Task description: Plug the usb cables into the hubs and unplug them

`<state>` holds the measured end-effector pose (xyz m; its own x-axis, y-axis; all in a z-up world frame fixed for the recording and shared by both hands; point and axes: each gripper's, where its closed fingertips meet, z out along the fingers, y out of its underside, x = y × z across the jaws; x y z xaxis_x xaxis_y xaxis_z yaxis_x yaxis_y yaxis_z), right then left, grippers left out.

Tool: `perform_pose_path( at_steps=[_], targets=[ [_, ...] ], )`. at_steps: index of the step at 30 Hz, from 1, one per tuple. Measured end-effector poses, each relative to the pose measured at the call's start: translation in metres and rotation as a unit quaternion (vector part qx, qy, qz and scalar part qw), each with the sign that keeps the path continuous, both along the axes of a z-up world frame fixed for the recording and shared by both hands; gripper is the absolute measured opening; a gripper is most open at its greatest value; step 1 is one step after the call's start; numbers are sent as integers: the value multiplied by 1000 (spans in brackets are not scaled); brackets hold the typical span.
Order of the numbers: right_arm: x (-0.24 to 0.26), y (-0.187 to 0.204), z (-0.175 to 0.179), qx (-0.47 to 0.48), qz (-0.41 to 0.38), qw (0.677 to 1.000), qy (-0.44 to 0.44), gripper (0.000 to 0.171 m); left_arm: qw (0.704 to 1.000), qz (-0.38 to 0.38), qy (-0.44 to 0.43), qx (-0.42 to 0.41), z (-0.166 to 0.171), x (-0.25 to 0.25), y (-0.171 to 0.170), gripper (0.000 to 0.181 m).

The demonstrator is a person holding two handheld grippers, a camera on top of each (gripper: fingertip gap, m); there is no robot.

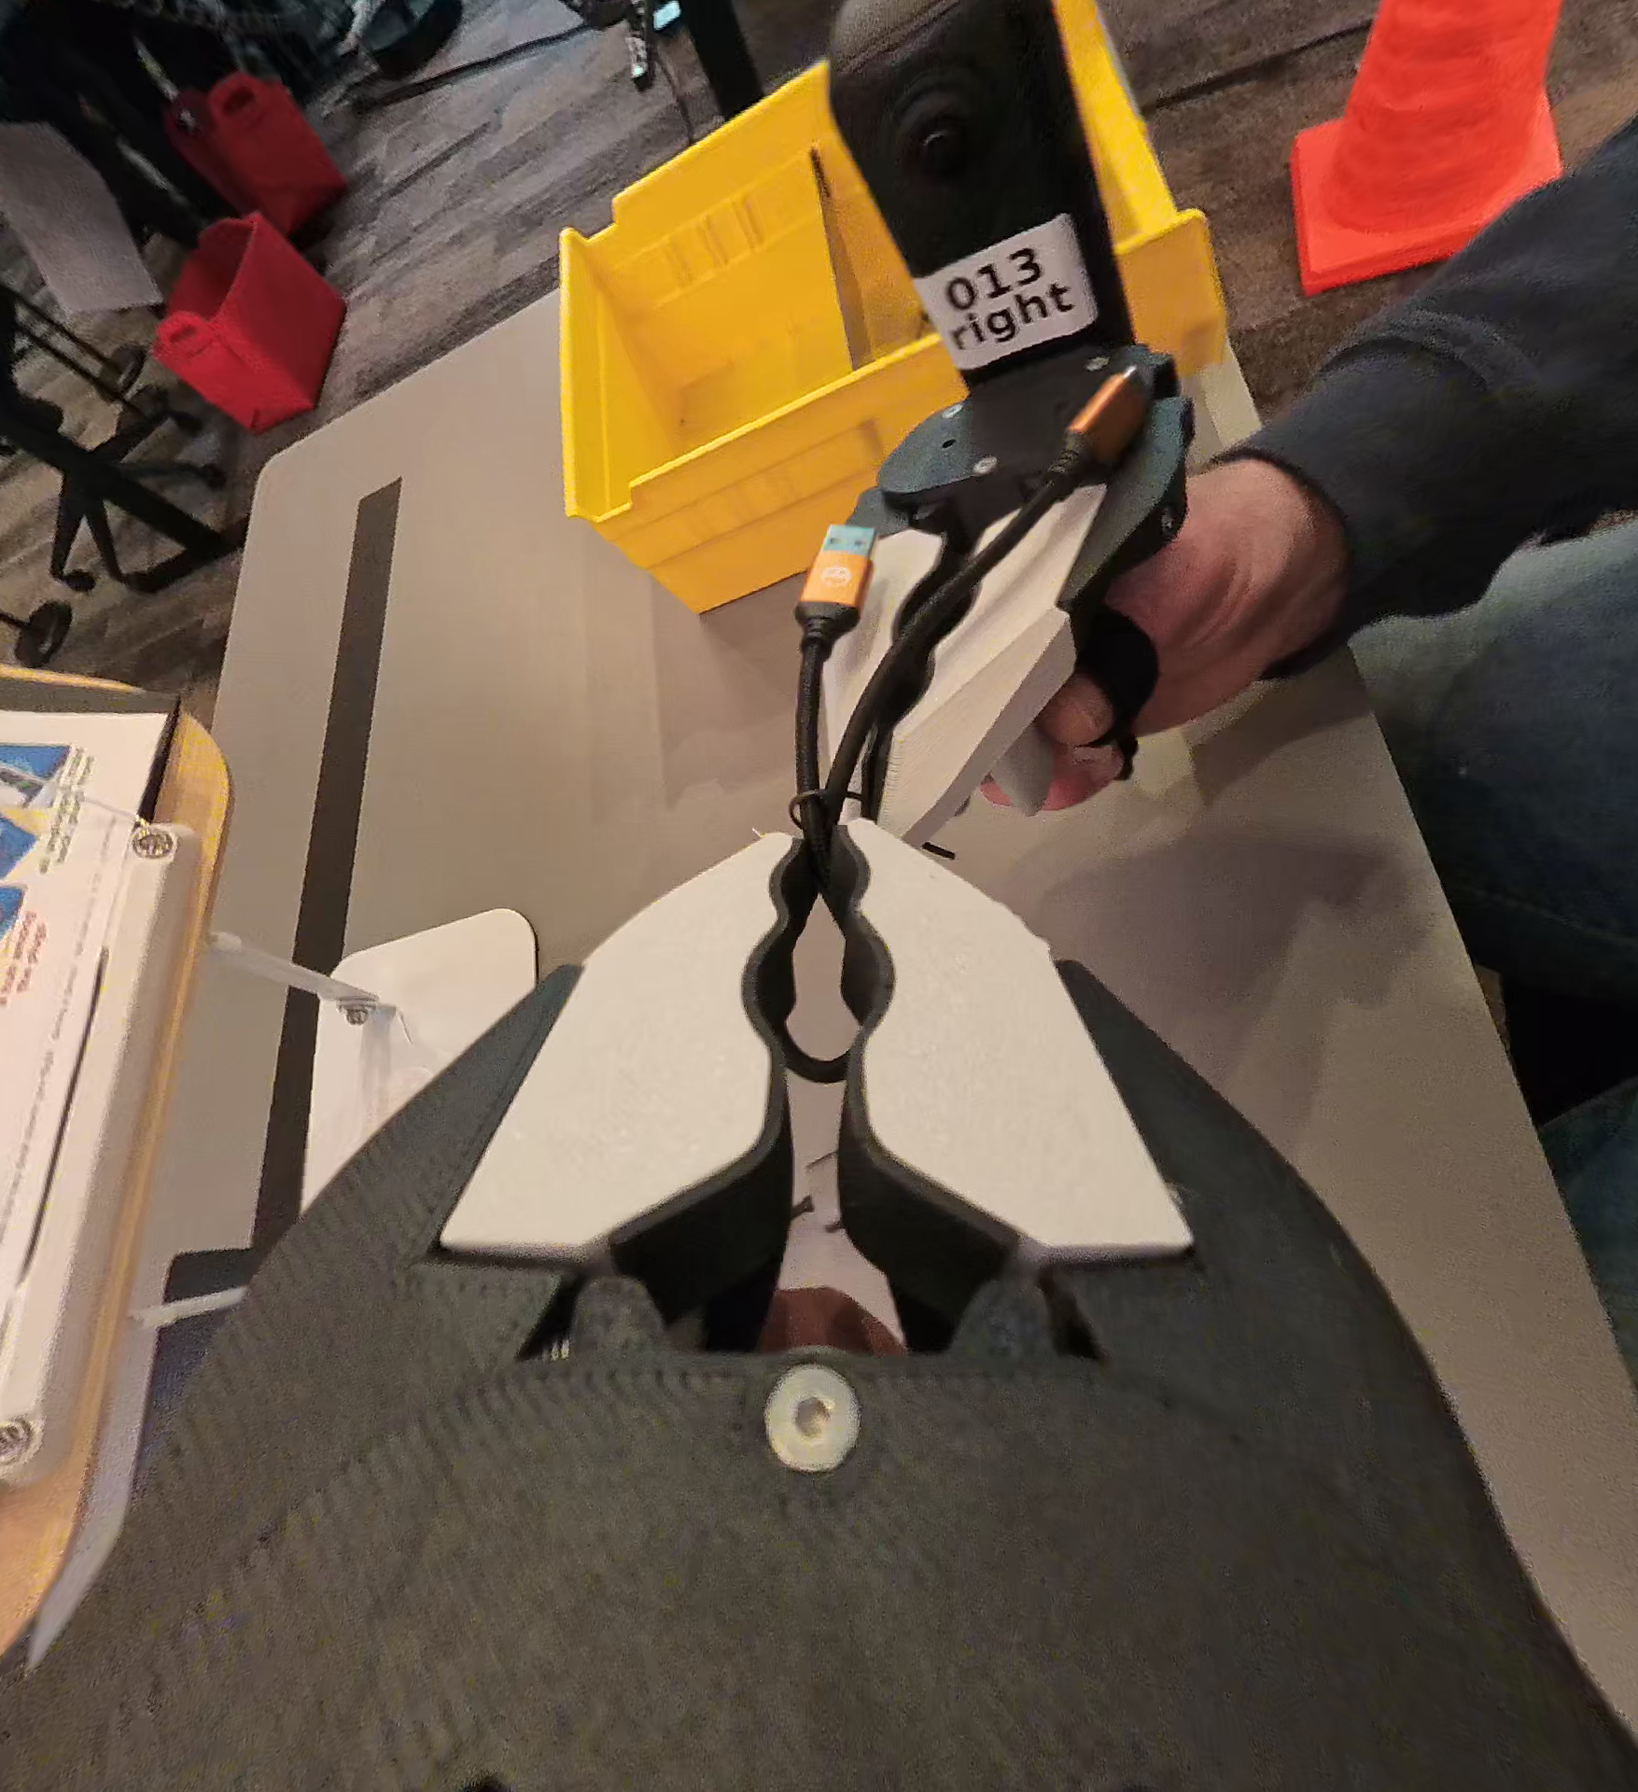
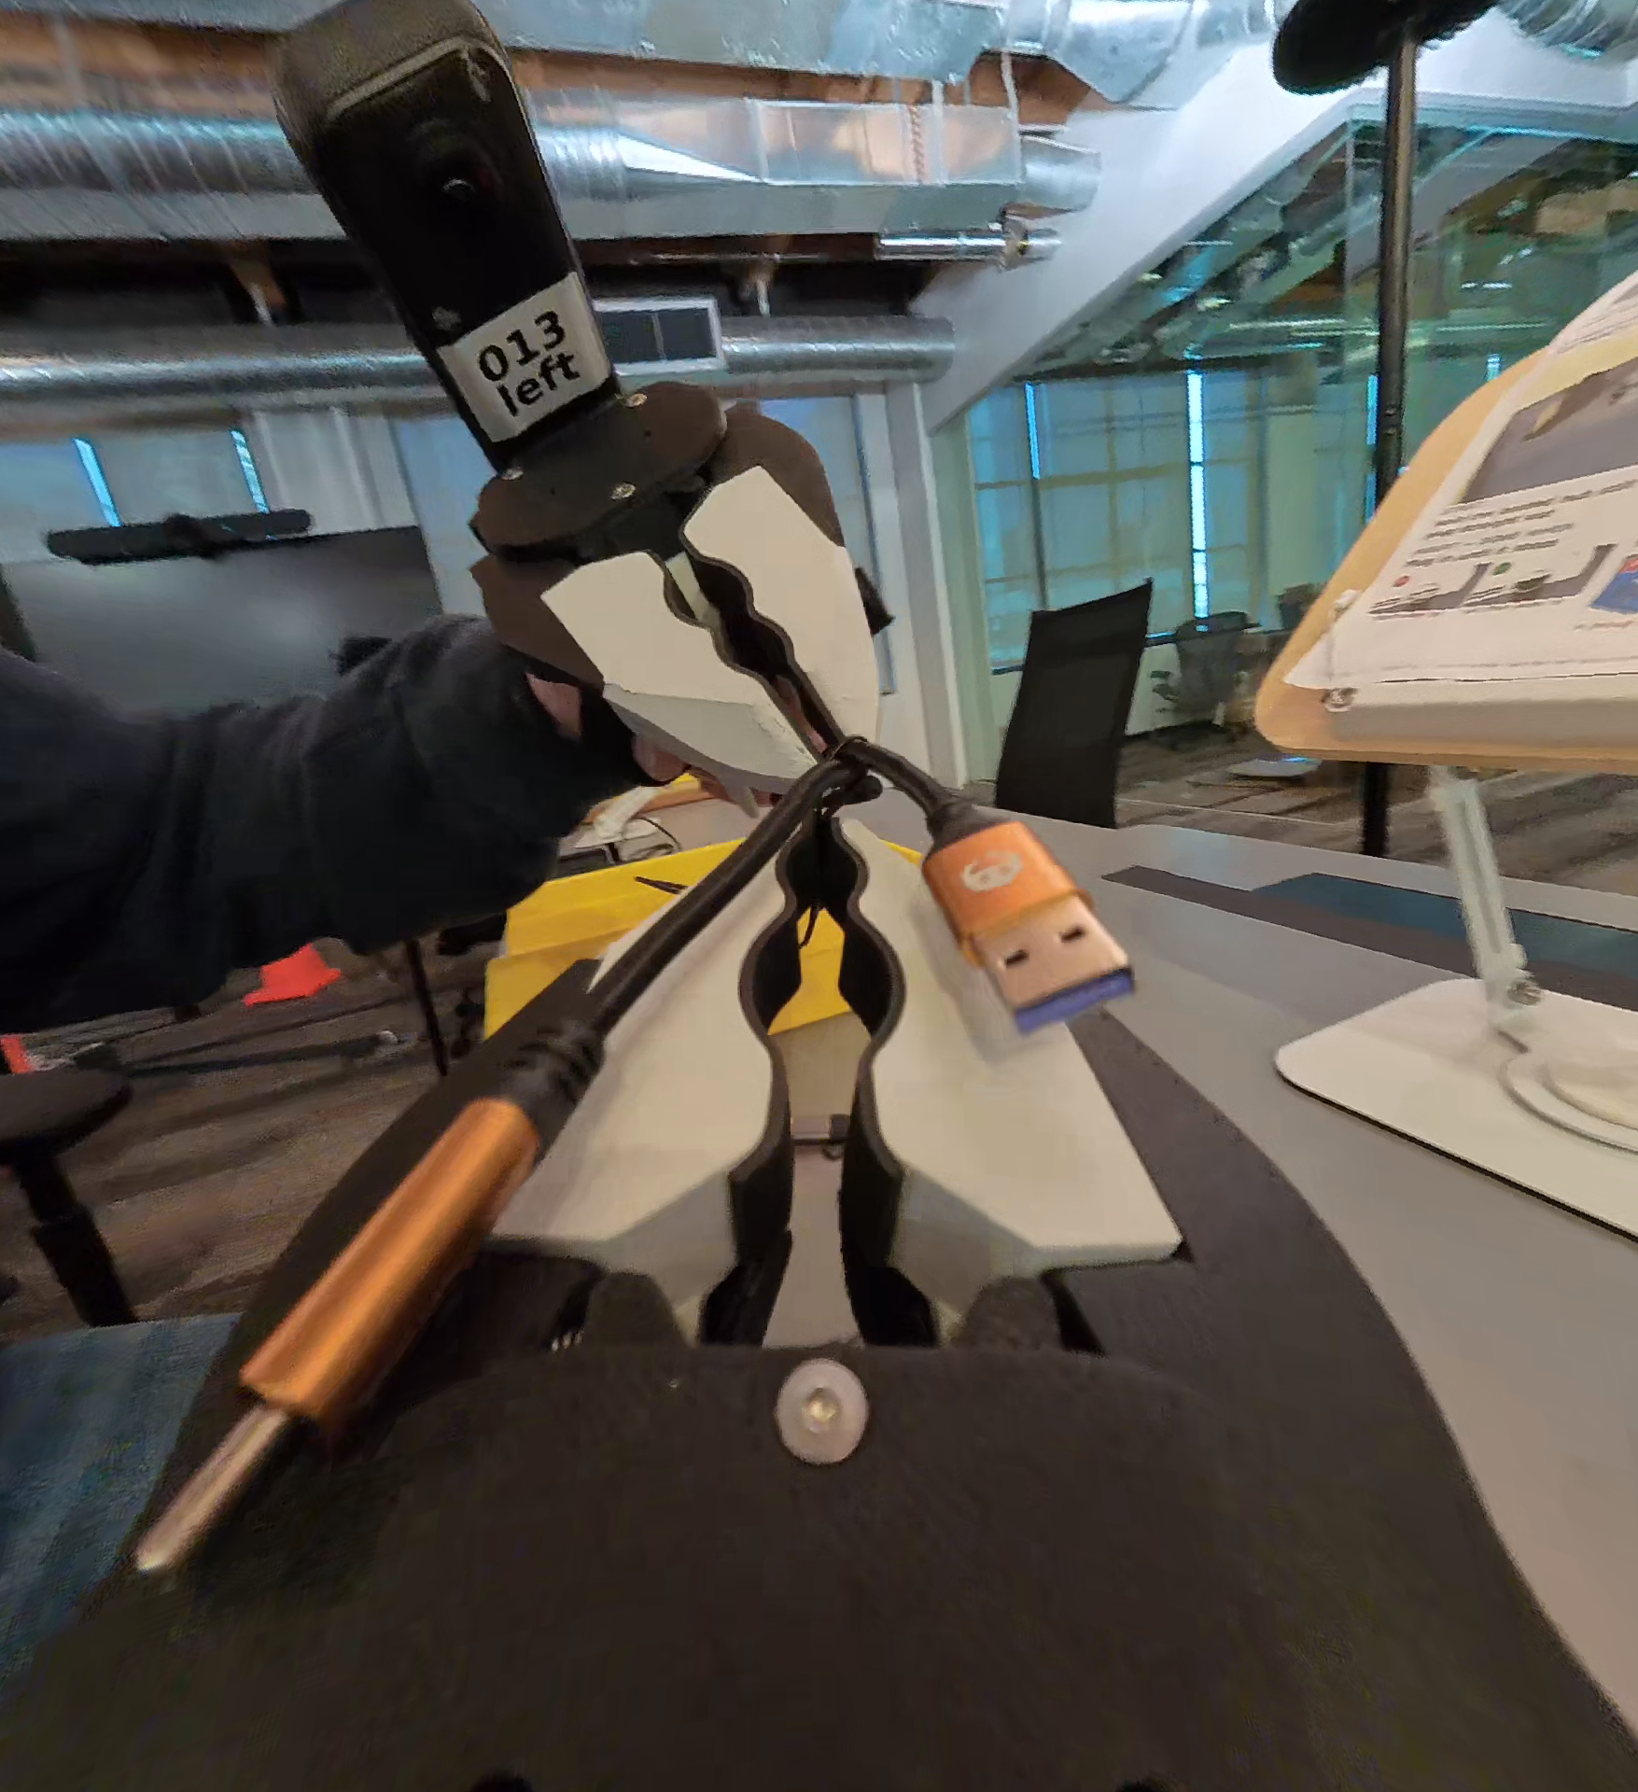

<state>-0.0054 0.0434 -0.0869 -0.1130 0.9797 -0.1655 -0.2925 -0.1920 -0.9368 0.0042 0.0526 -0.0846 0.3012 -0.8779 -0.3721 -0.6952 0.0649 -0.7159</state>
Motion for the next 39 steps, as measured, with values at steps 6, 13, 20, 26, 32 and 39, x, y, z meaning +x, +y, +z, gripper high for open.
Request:
perform_pose_path(
  at_steps=[6,13,20,26,32,39],
  targets=[
    [2,14,-4,30,-85,995,-45,0,996,80,-41,-27,-3,-2,10,3],
    [4,27,-12,109,-205,963,-134,0,980,165,-96,-62,-10,-1,15,4],
    [5,37,-20,259,-325,879,-233,0,953,244,-147,-100,-19,0,19,4],
    [6,37,-21,389,-366,790,-301,0,927,291,-188,-141,-24,3,15,3],
    [8,33,-33,392,-337,793,-321,0,895,303,-257,-205,-33,6,10,4],
    [9,27,-49,372,-299,812,-335,0,873,295,-299,-246,-46,10,2,8]
  ],
)
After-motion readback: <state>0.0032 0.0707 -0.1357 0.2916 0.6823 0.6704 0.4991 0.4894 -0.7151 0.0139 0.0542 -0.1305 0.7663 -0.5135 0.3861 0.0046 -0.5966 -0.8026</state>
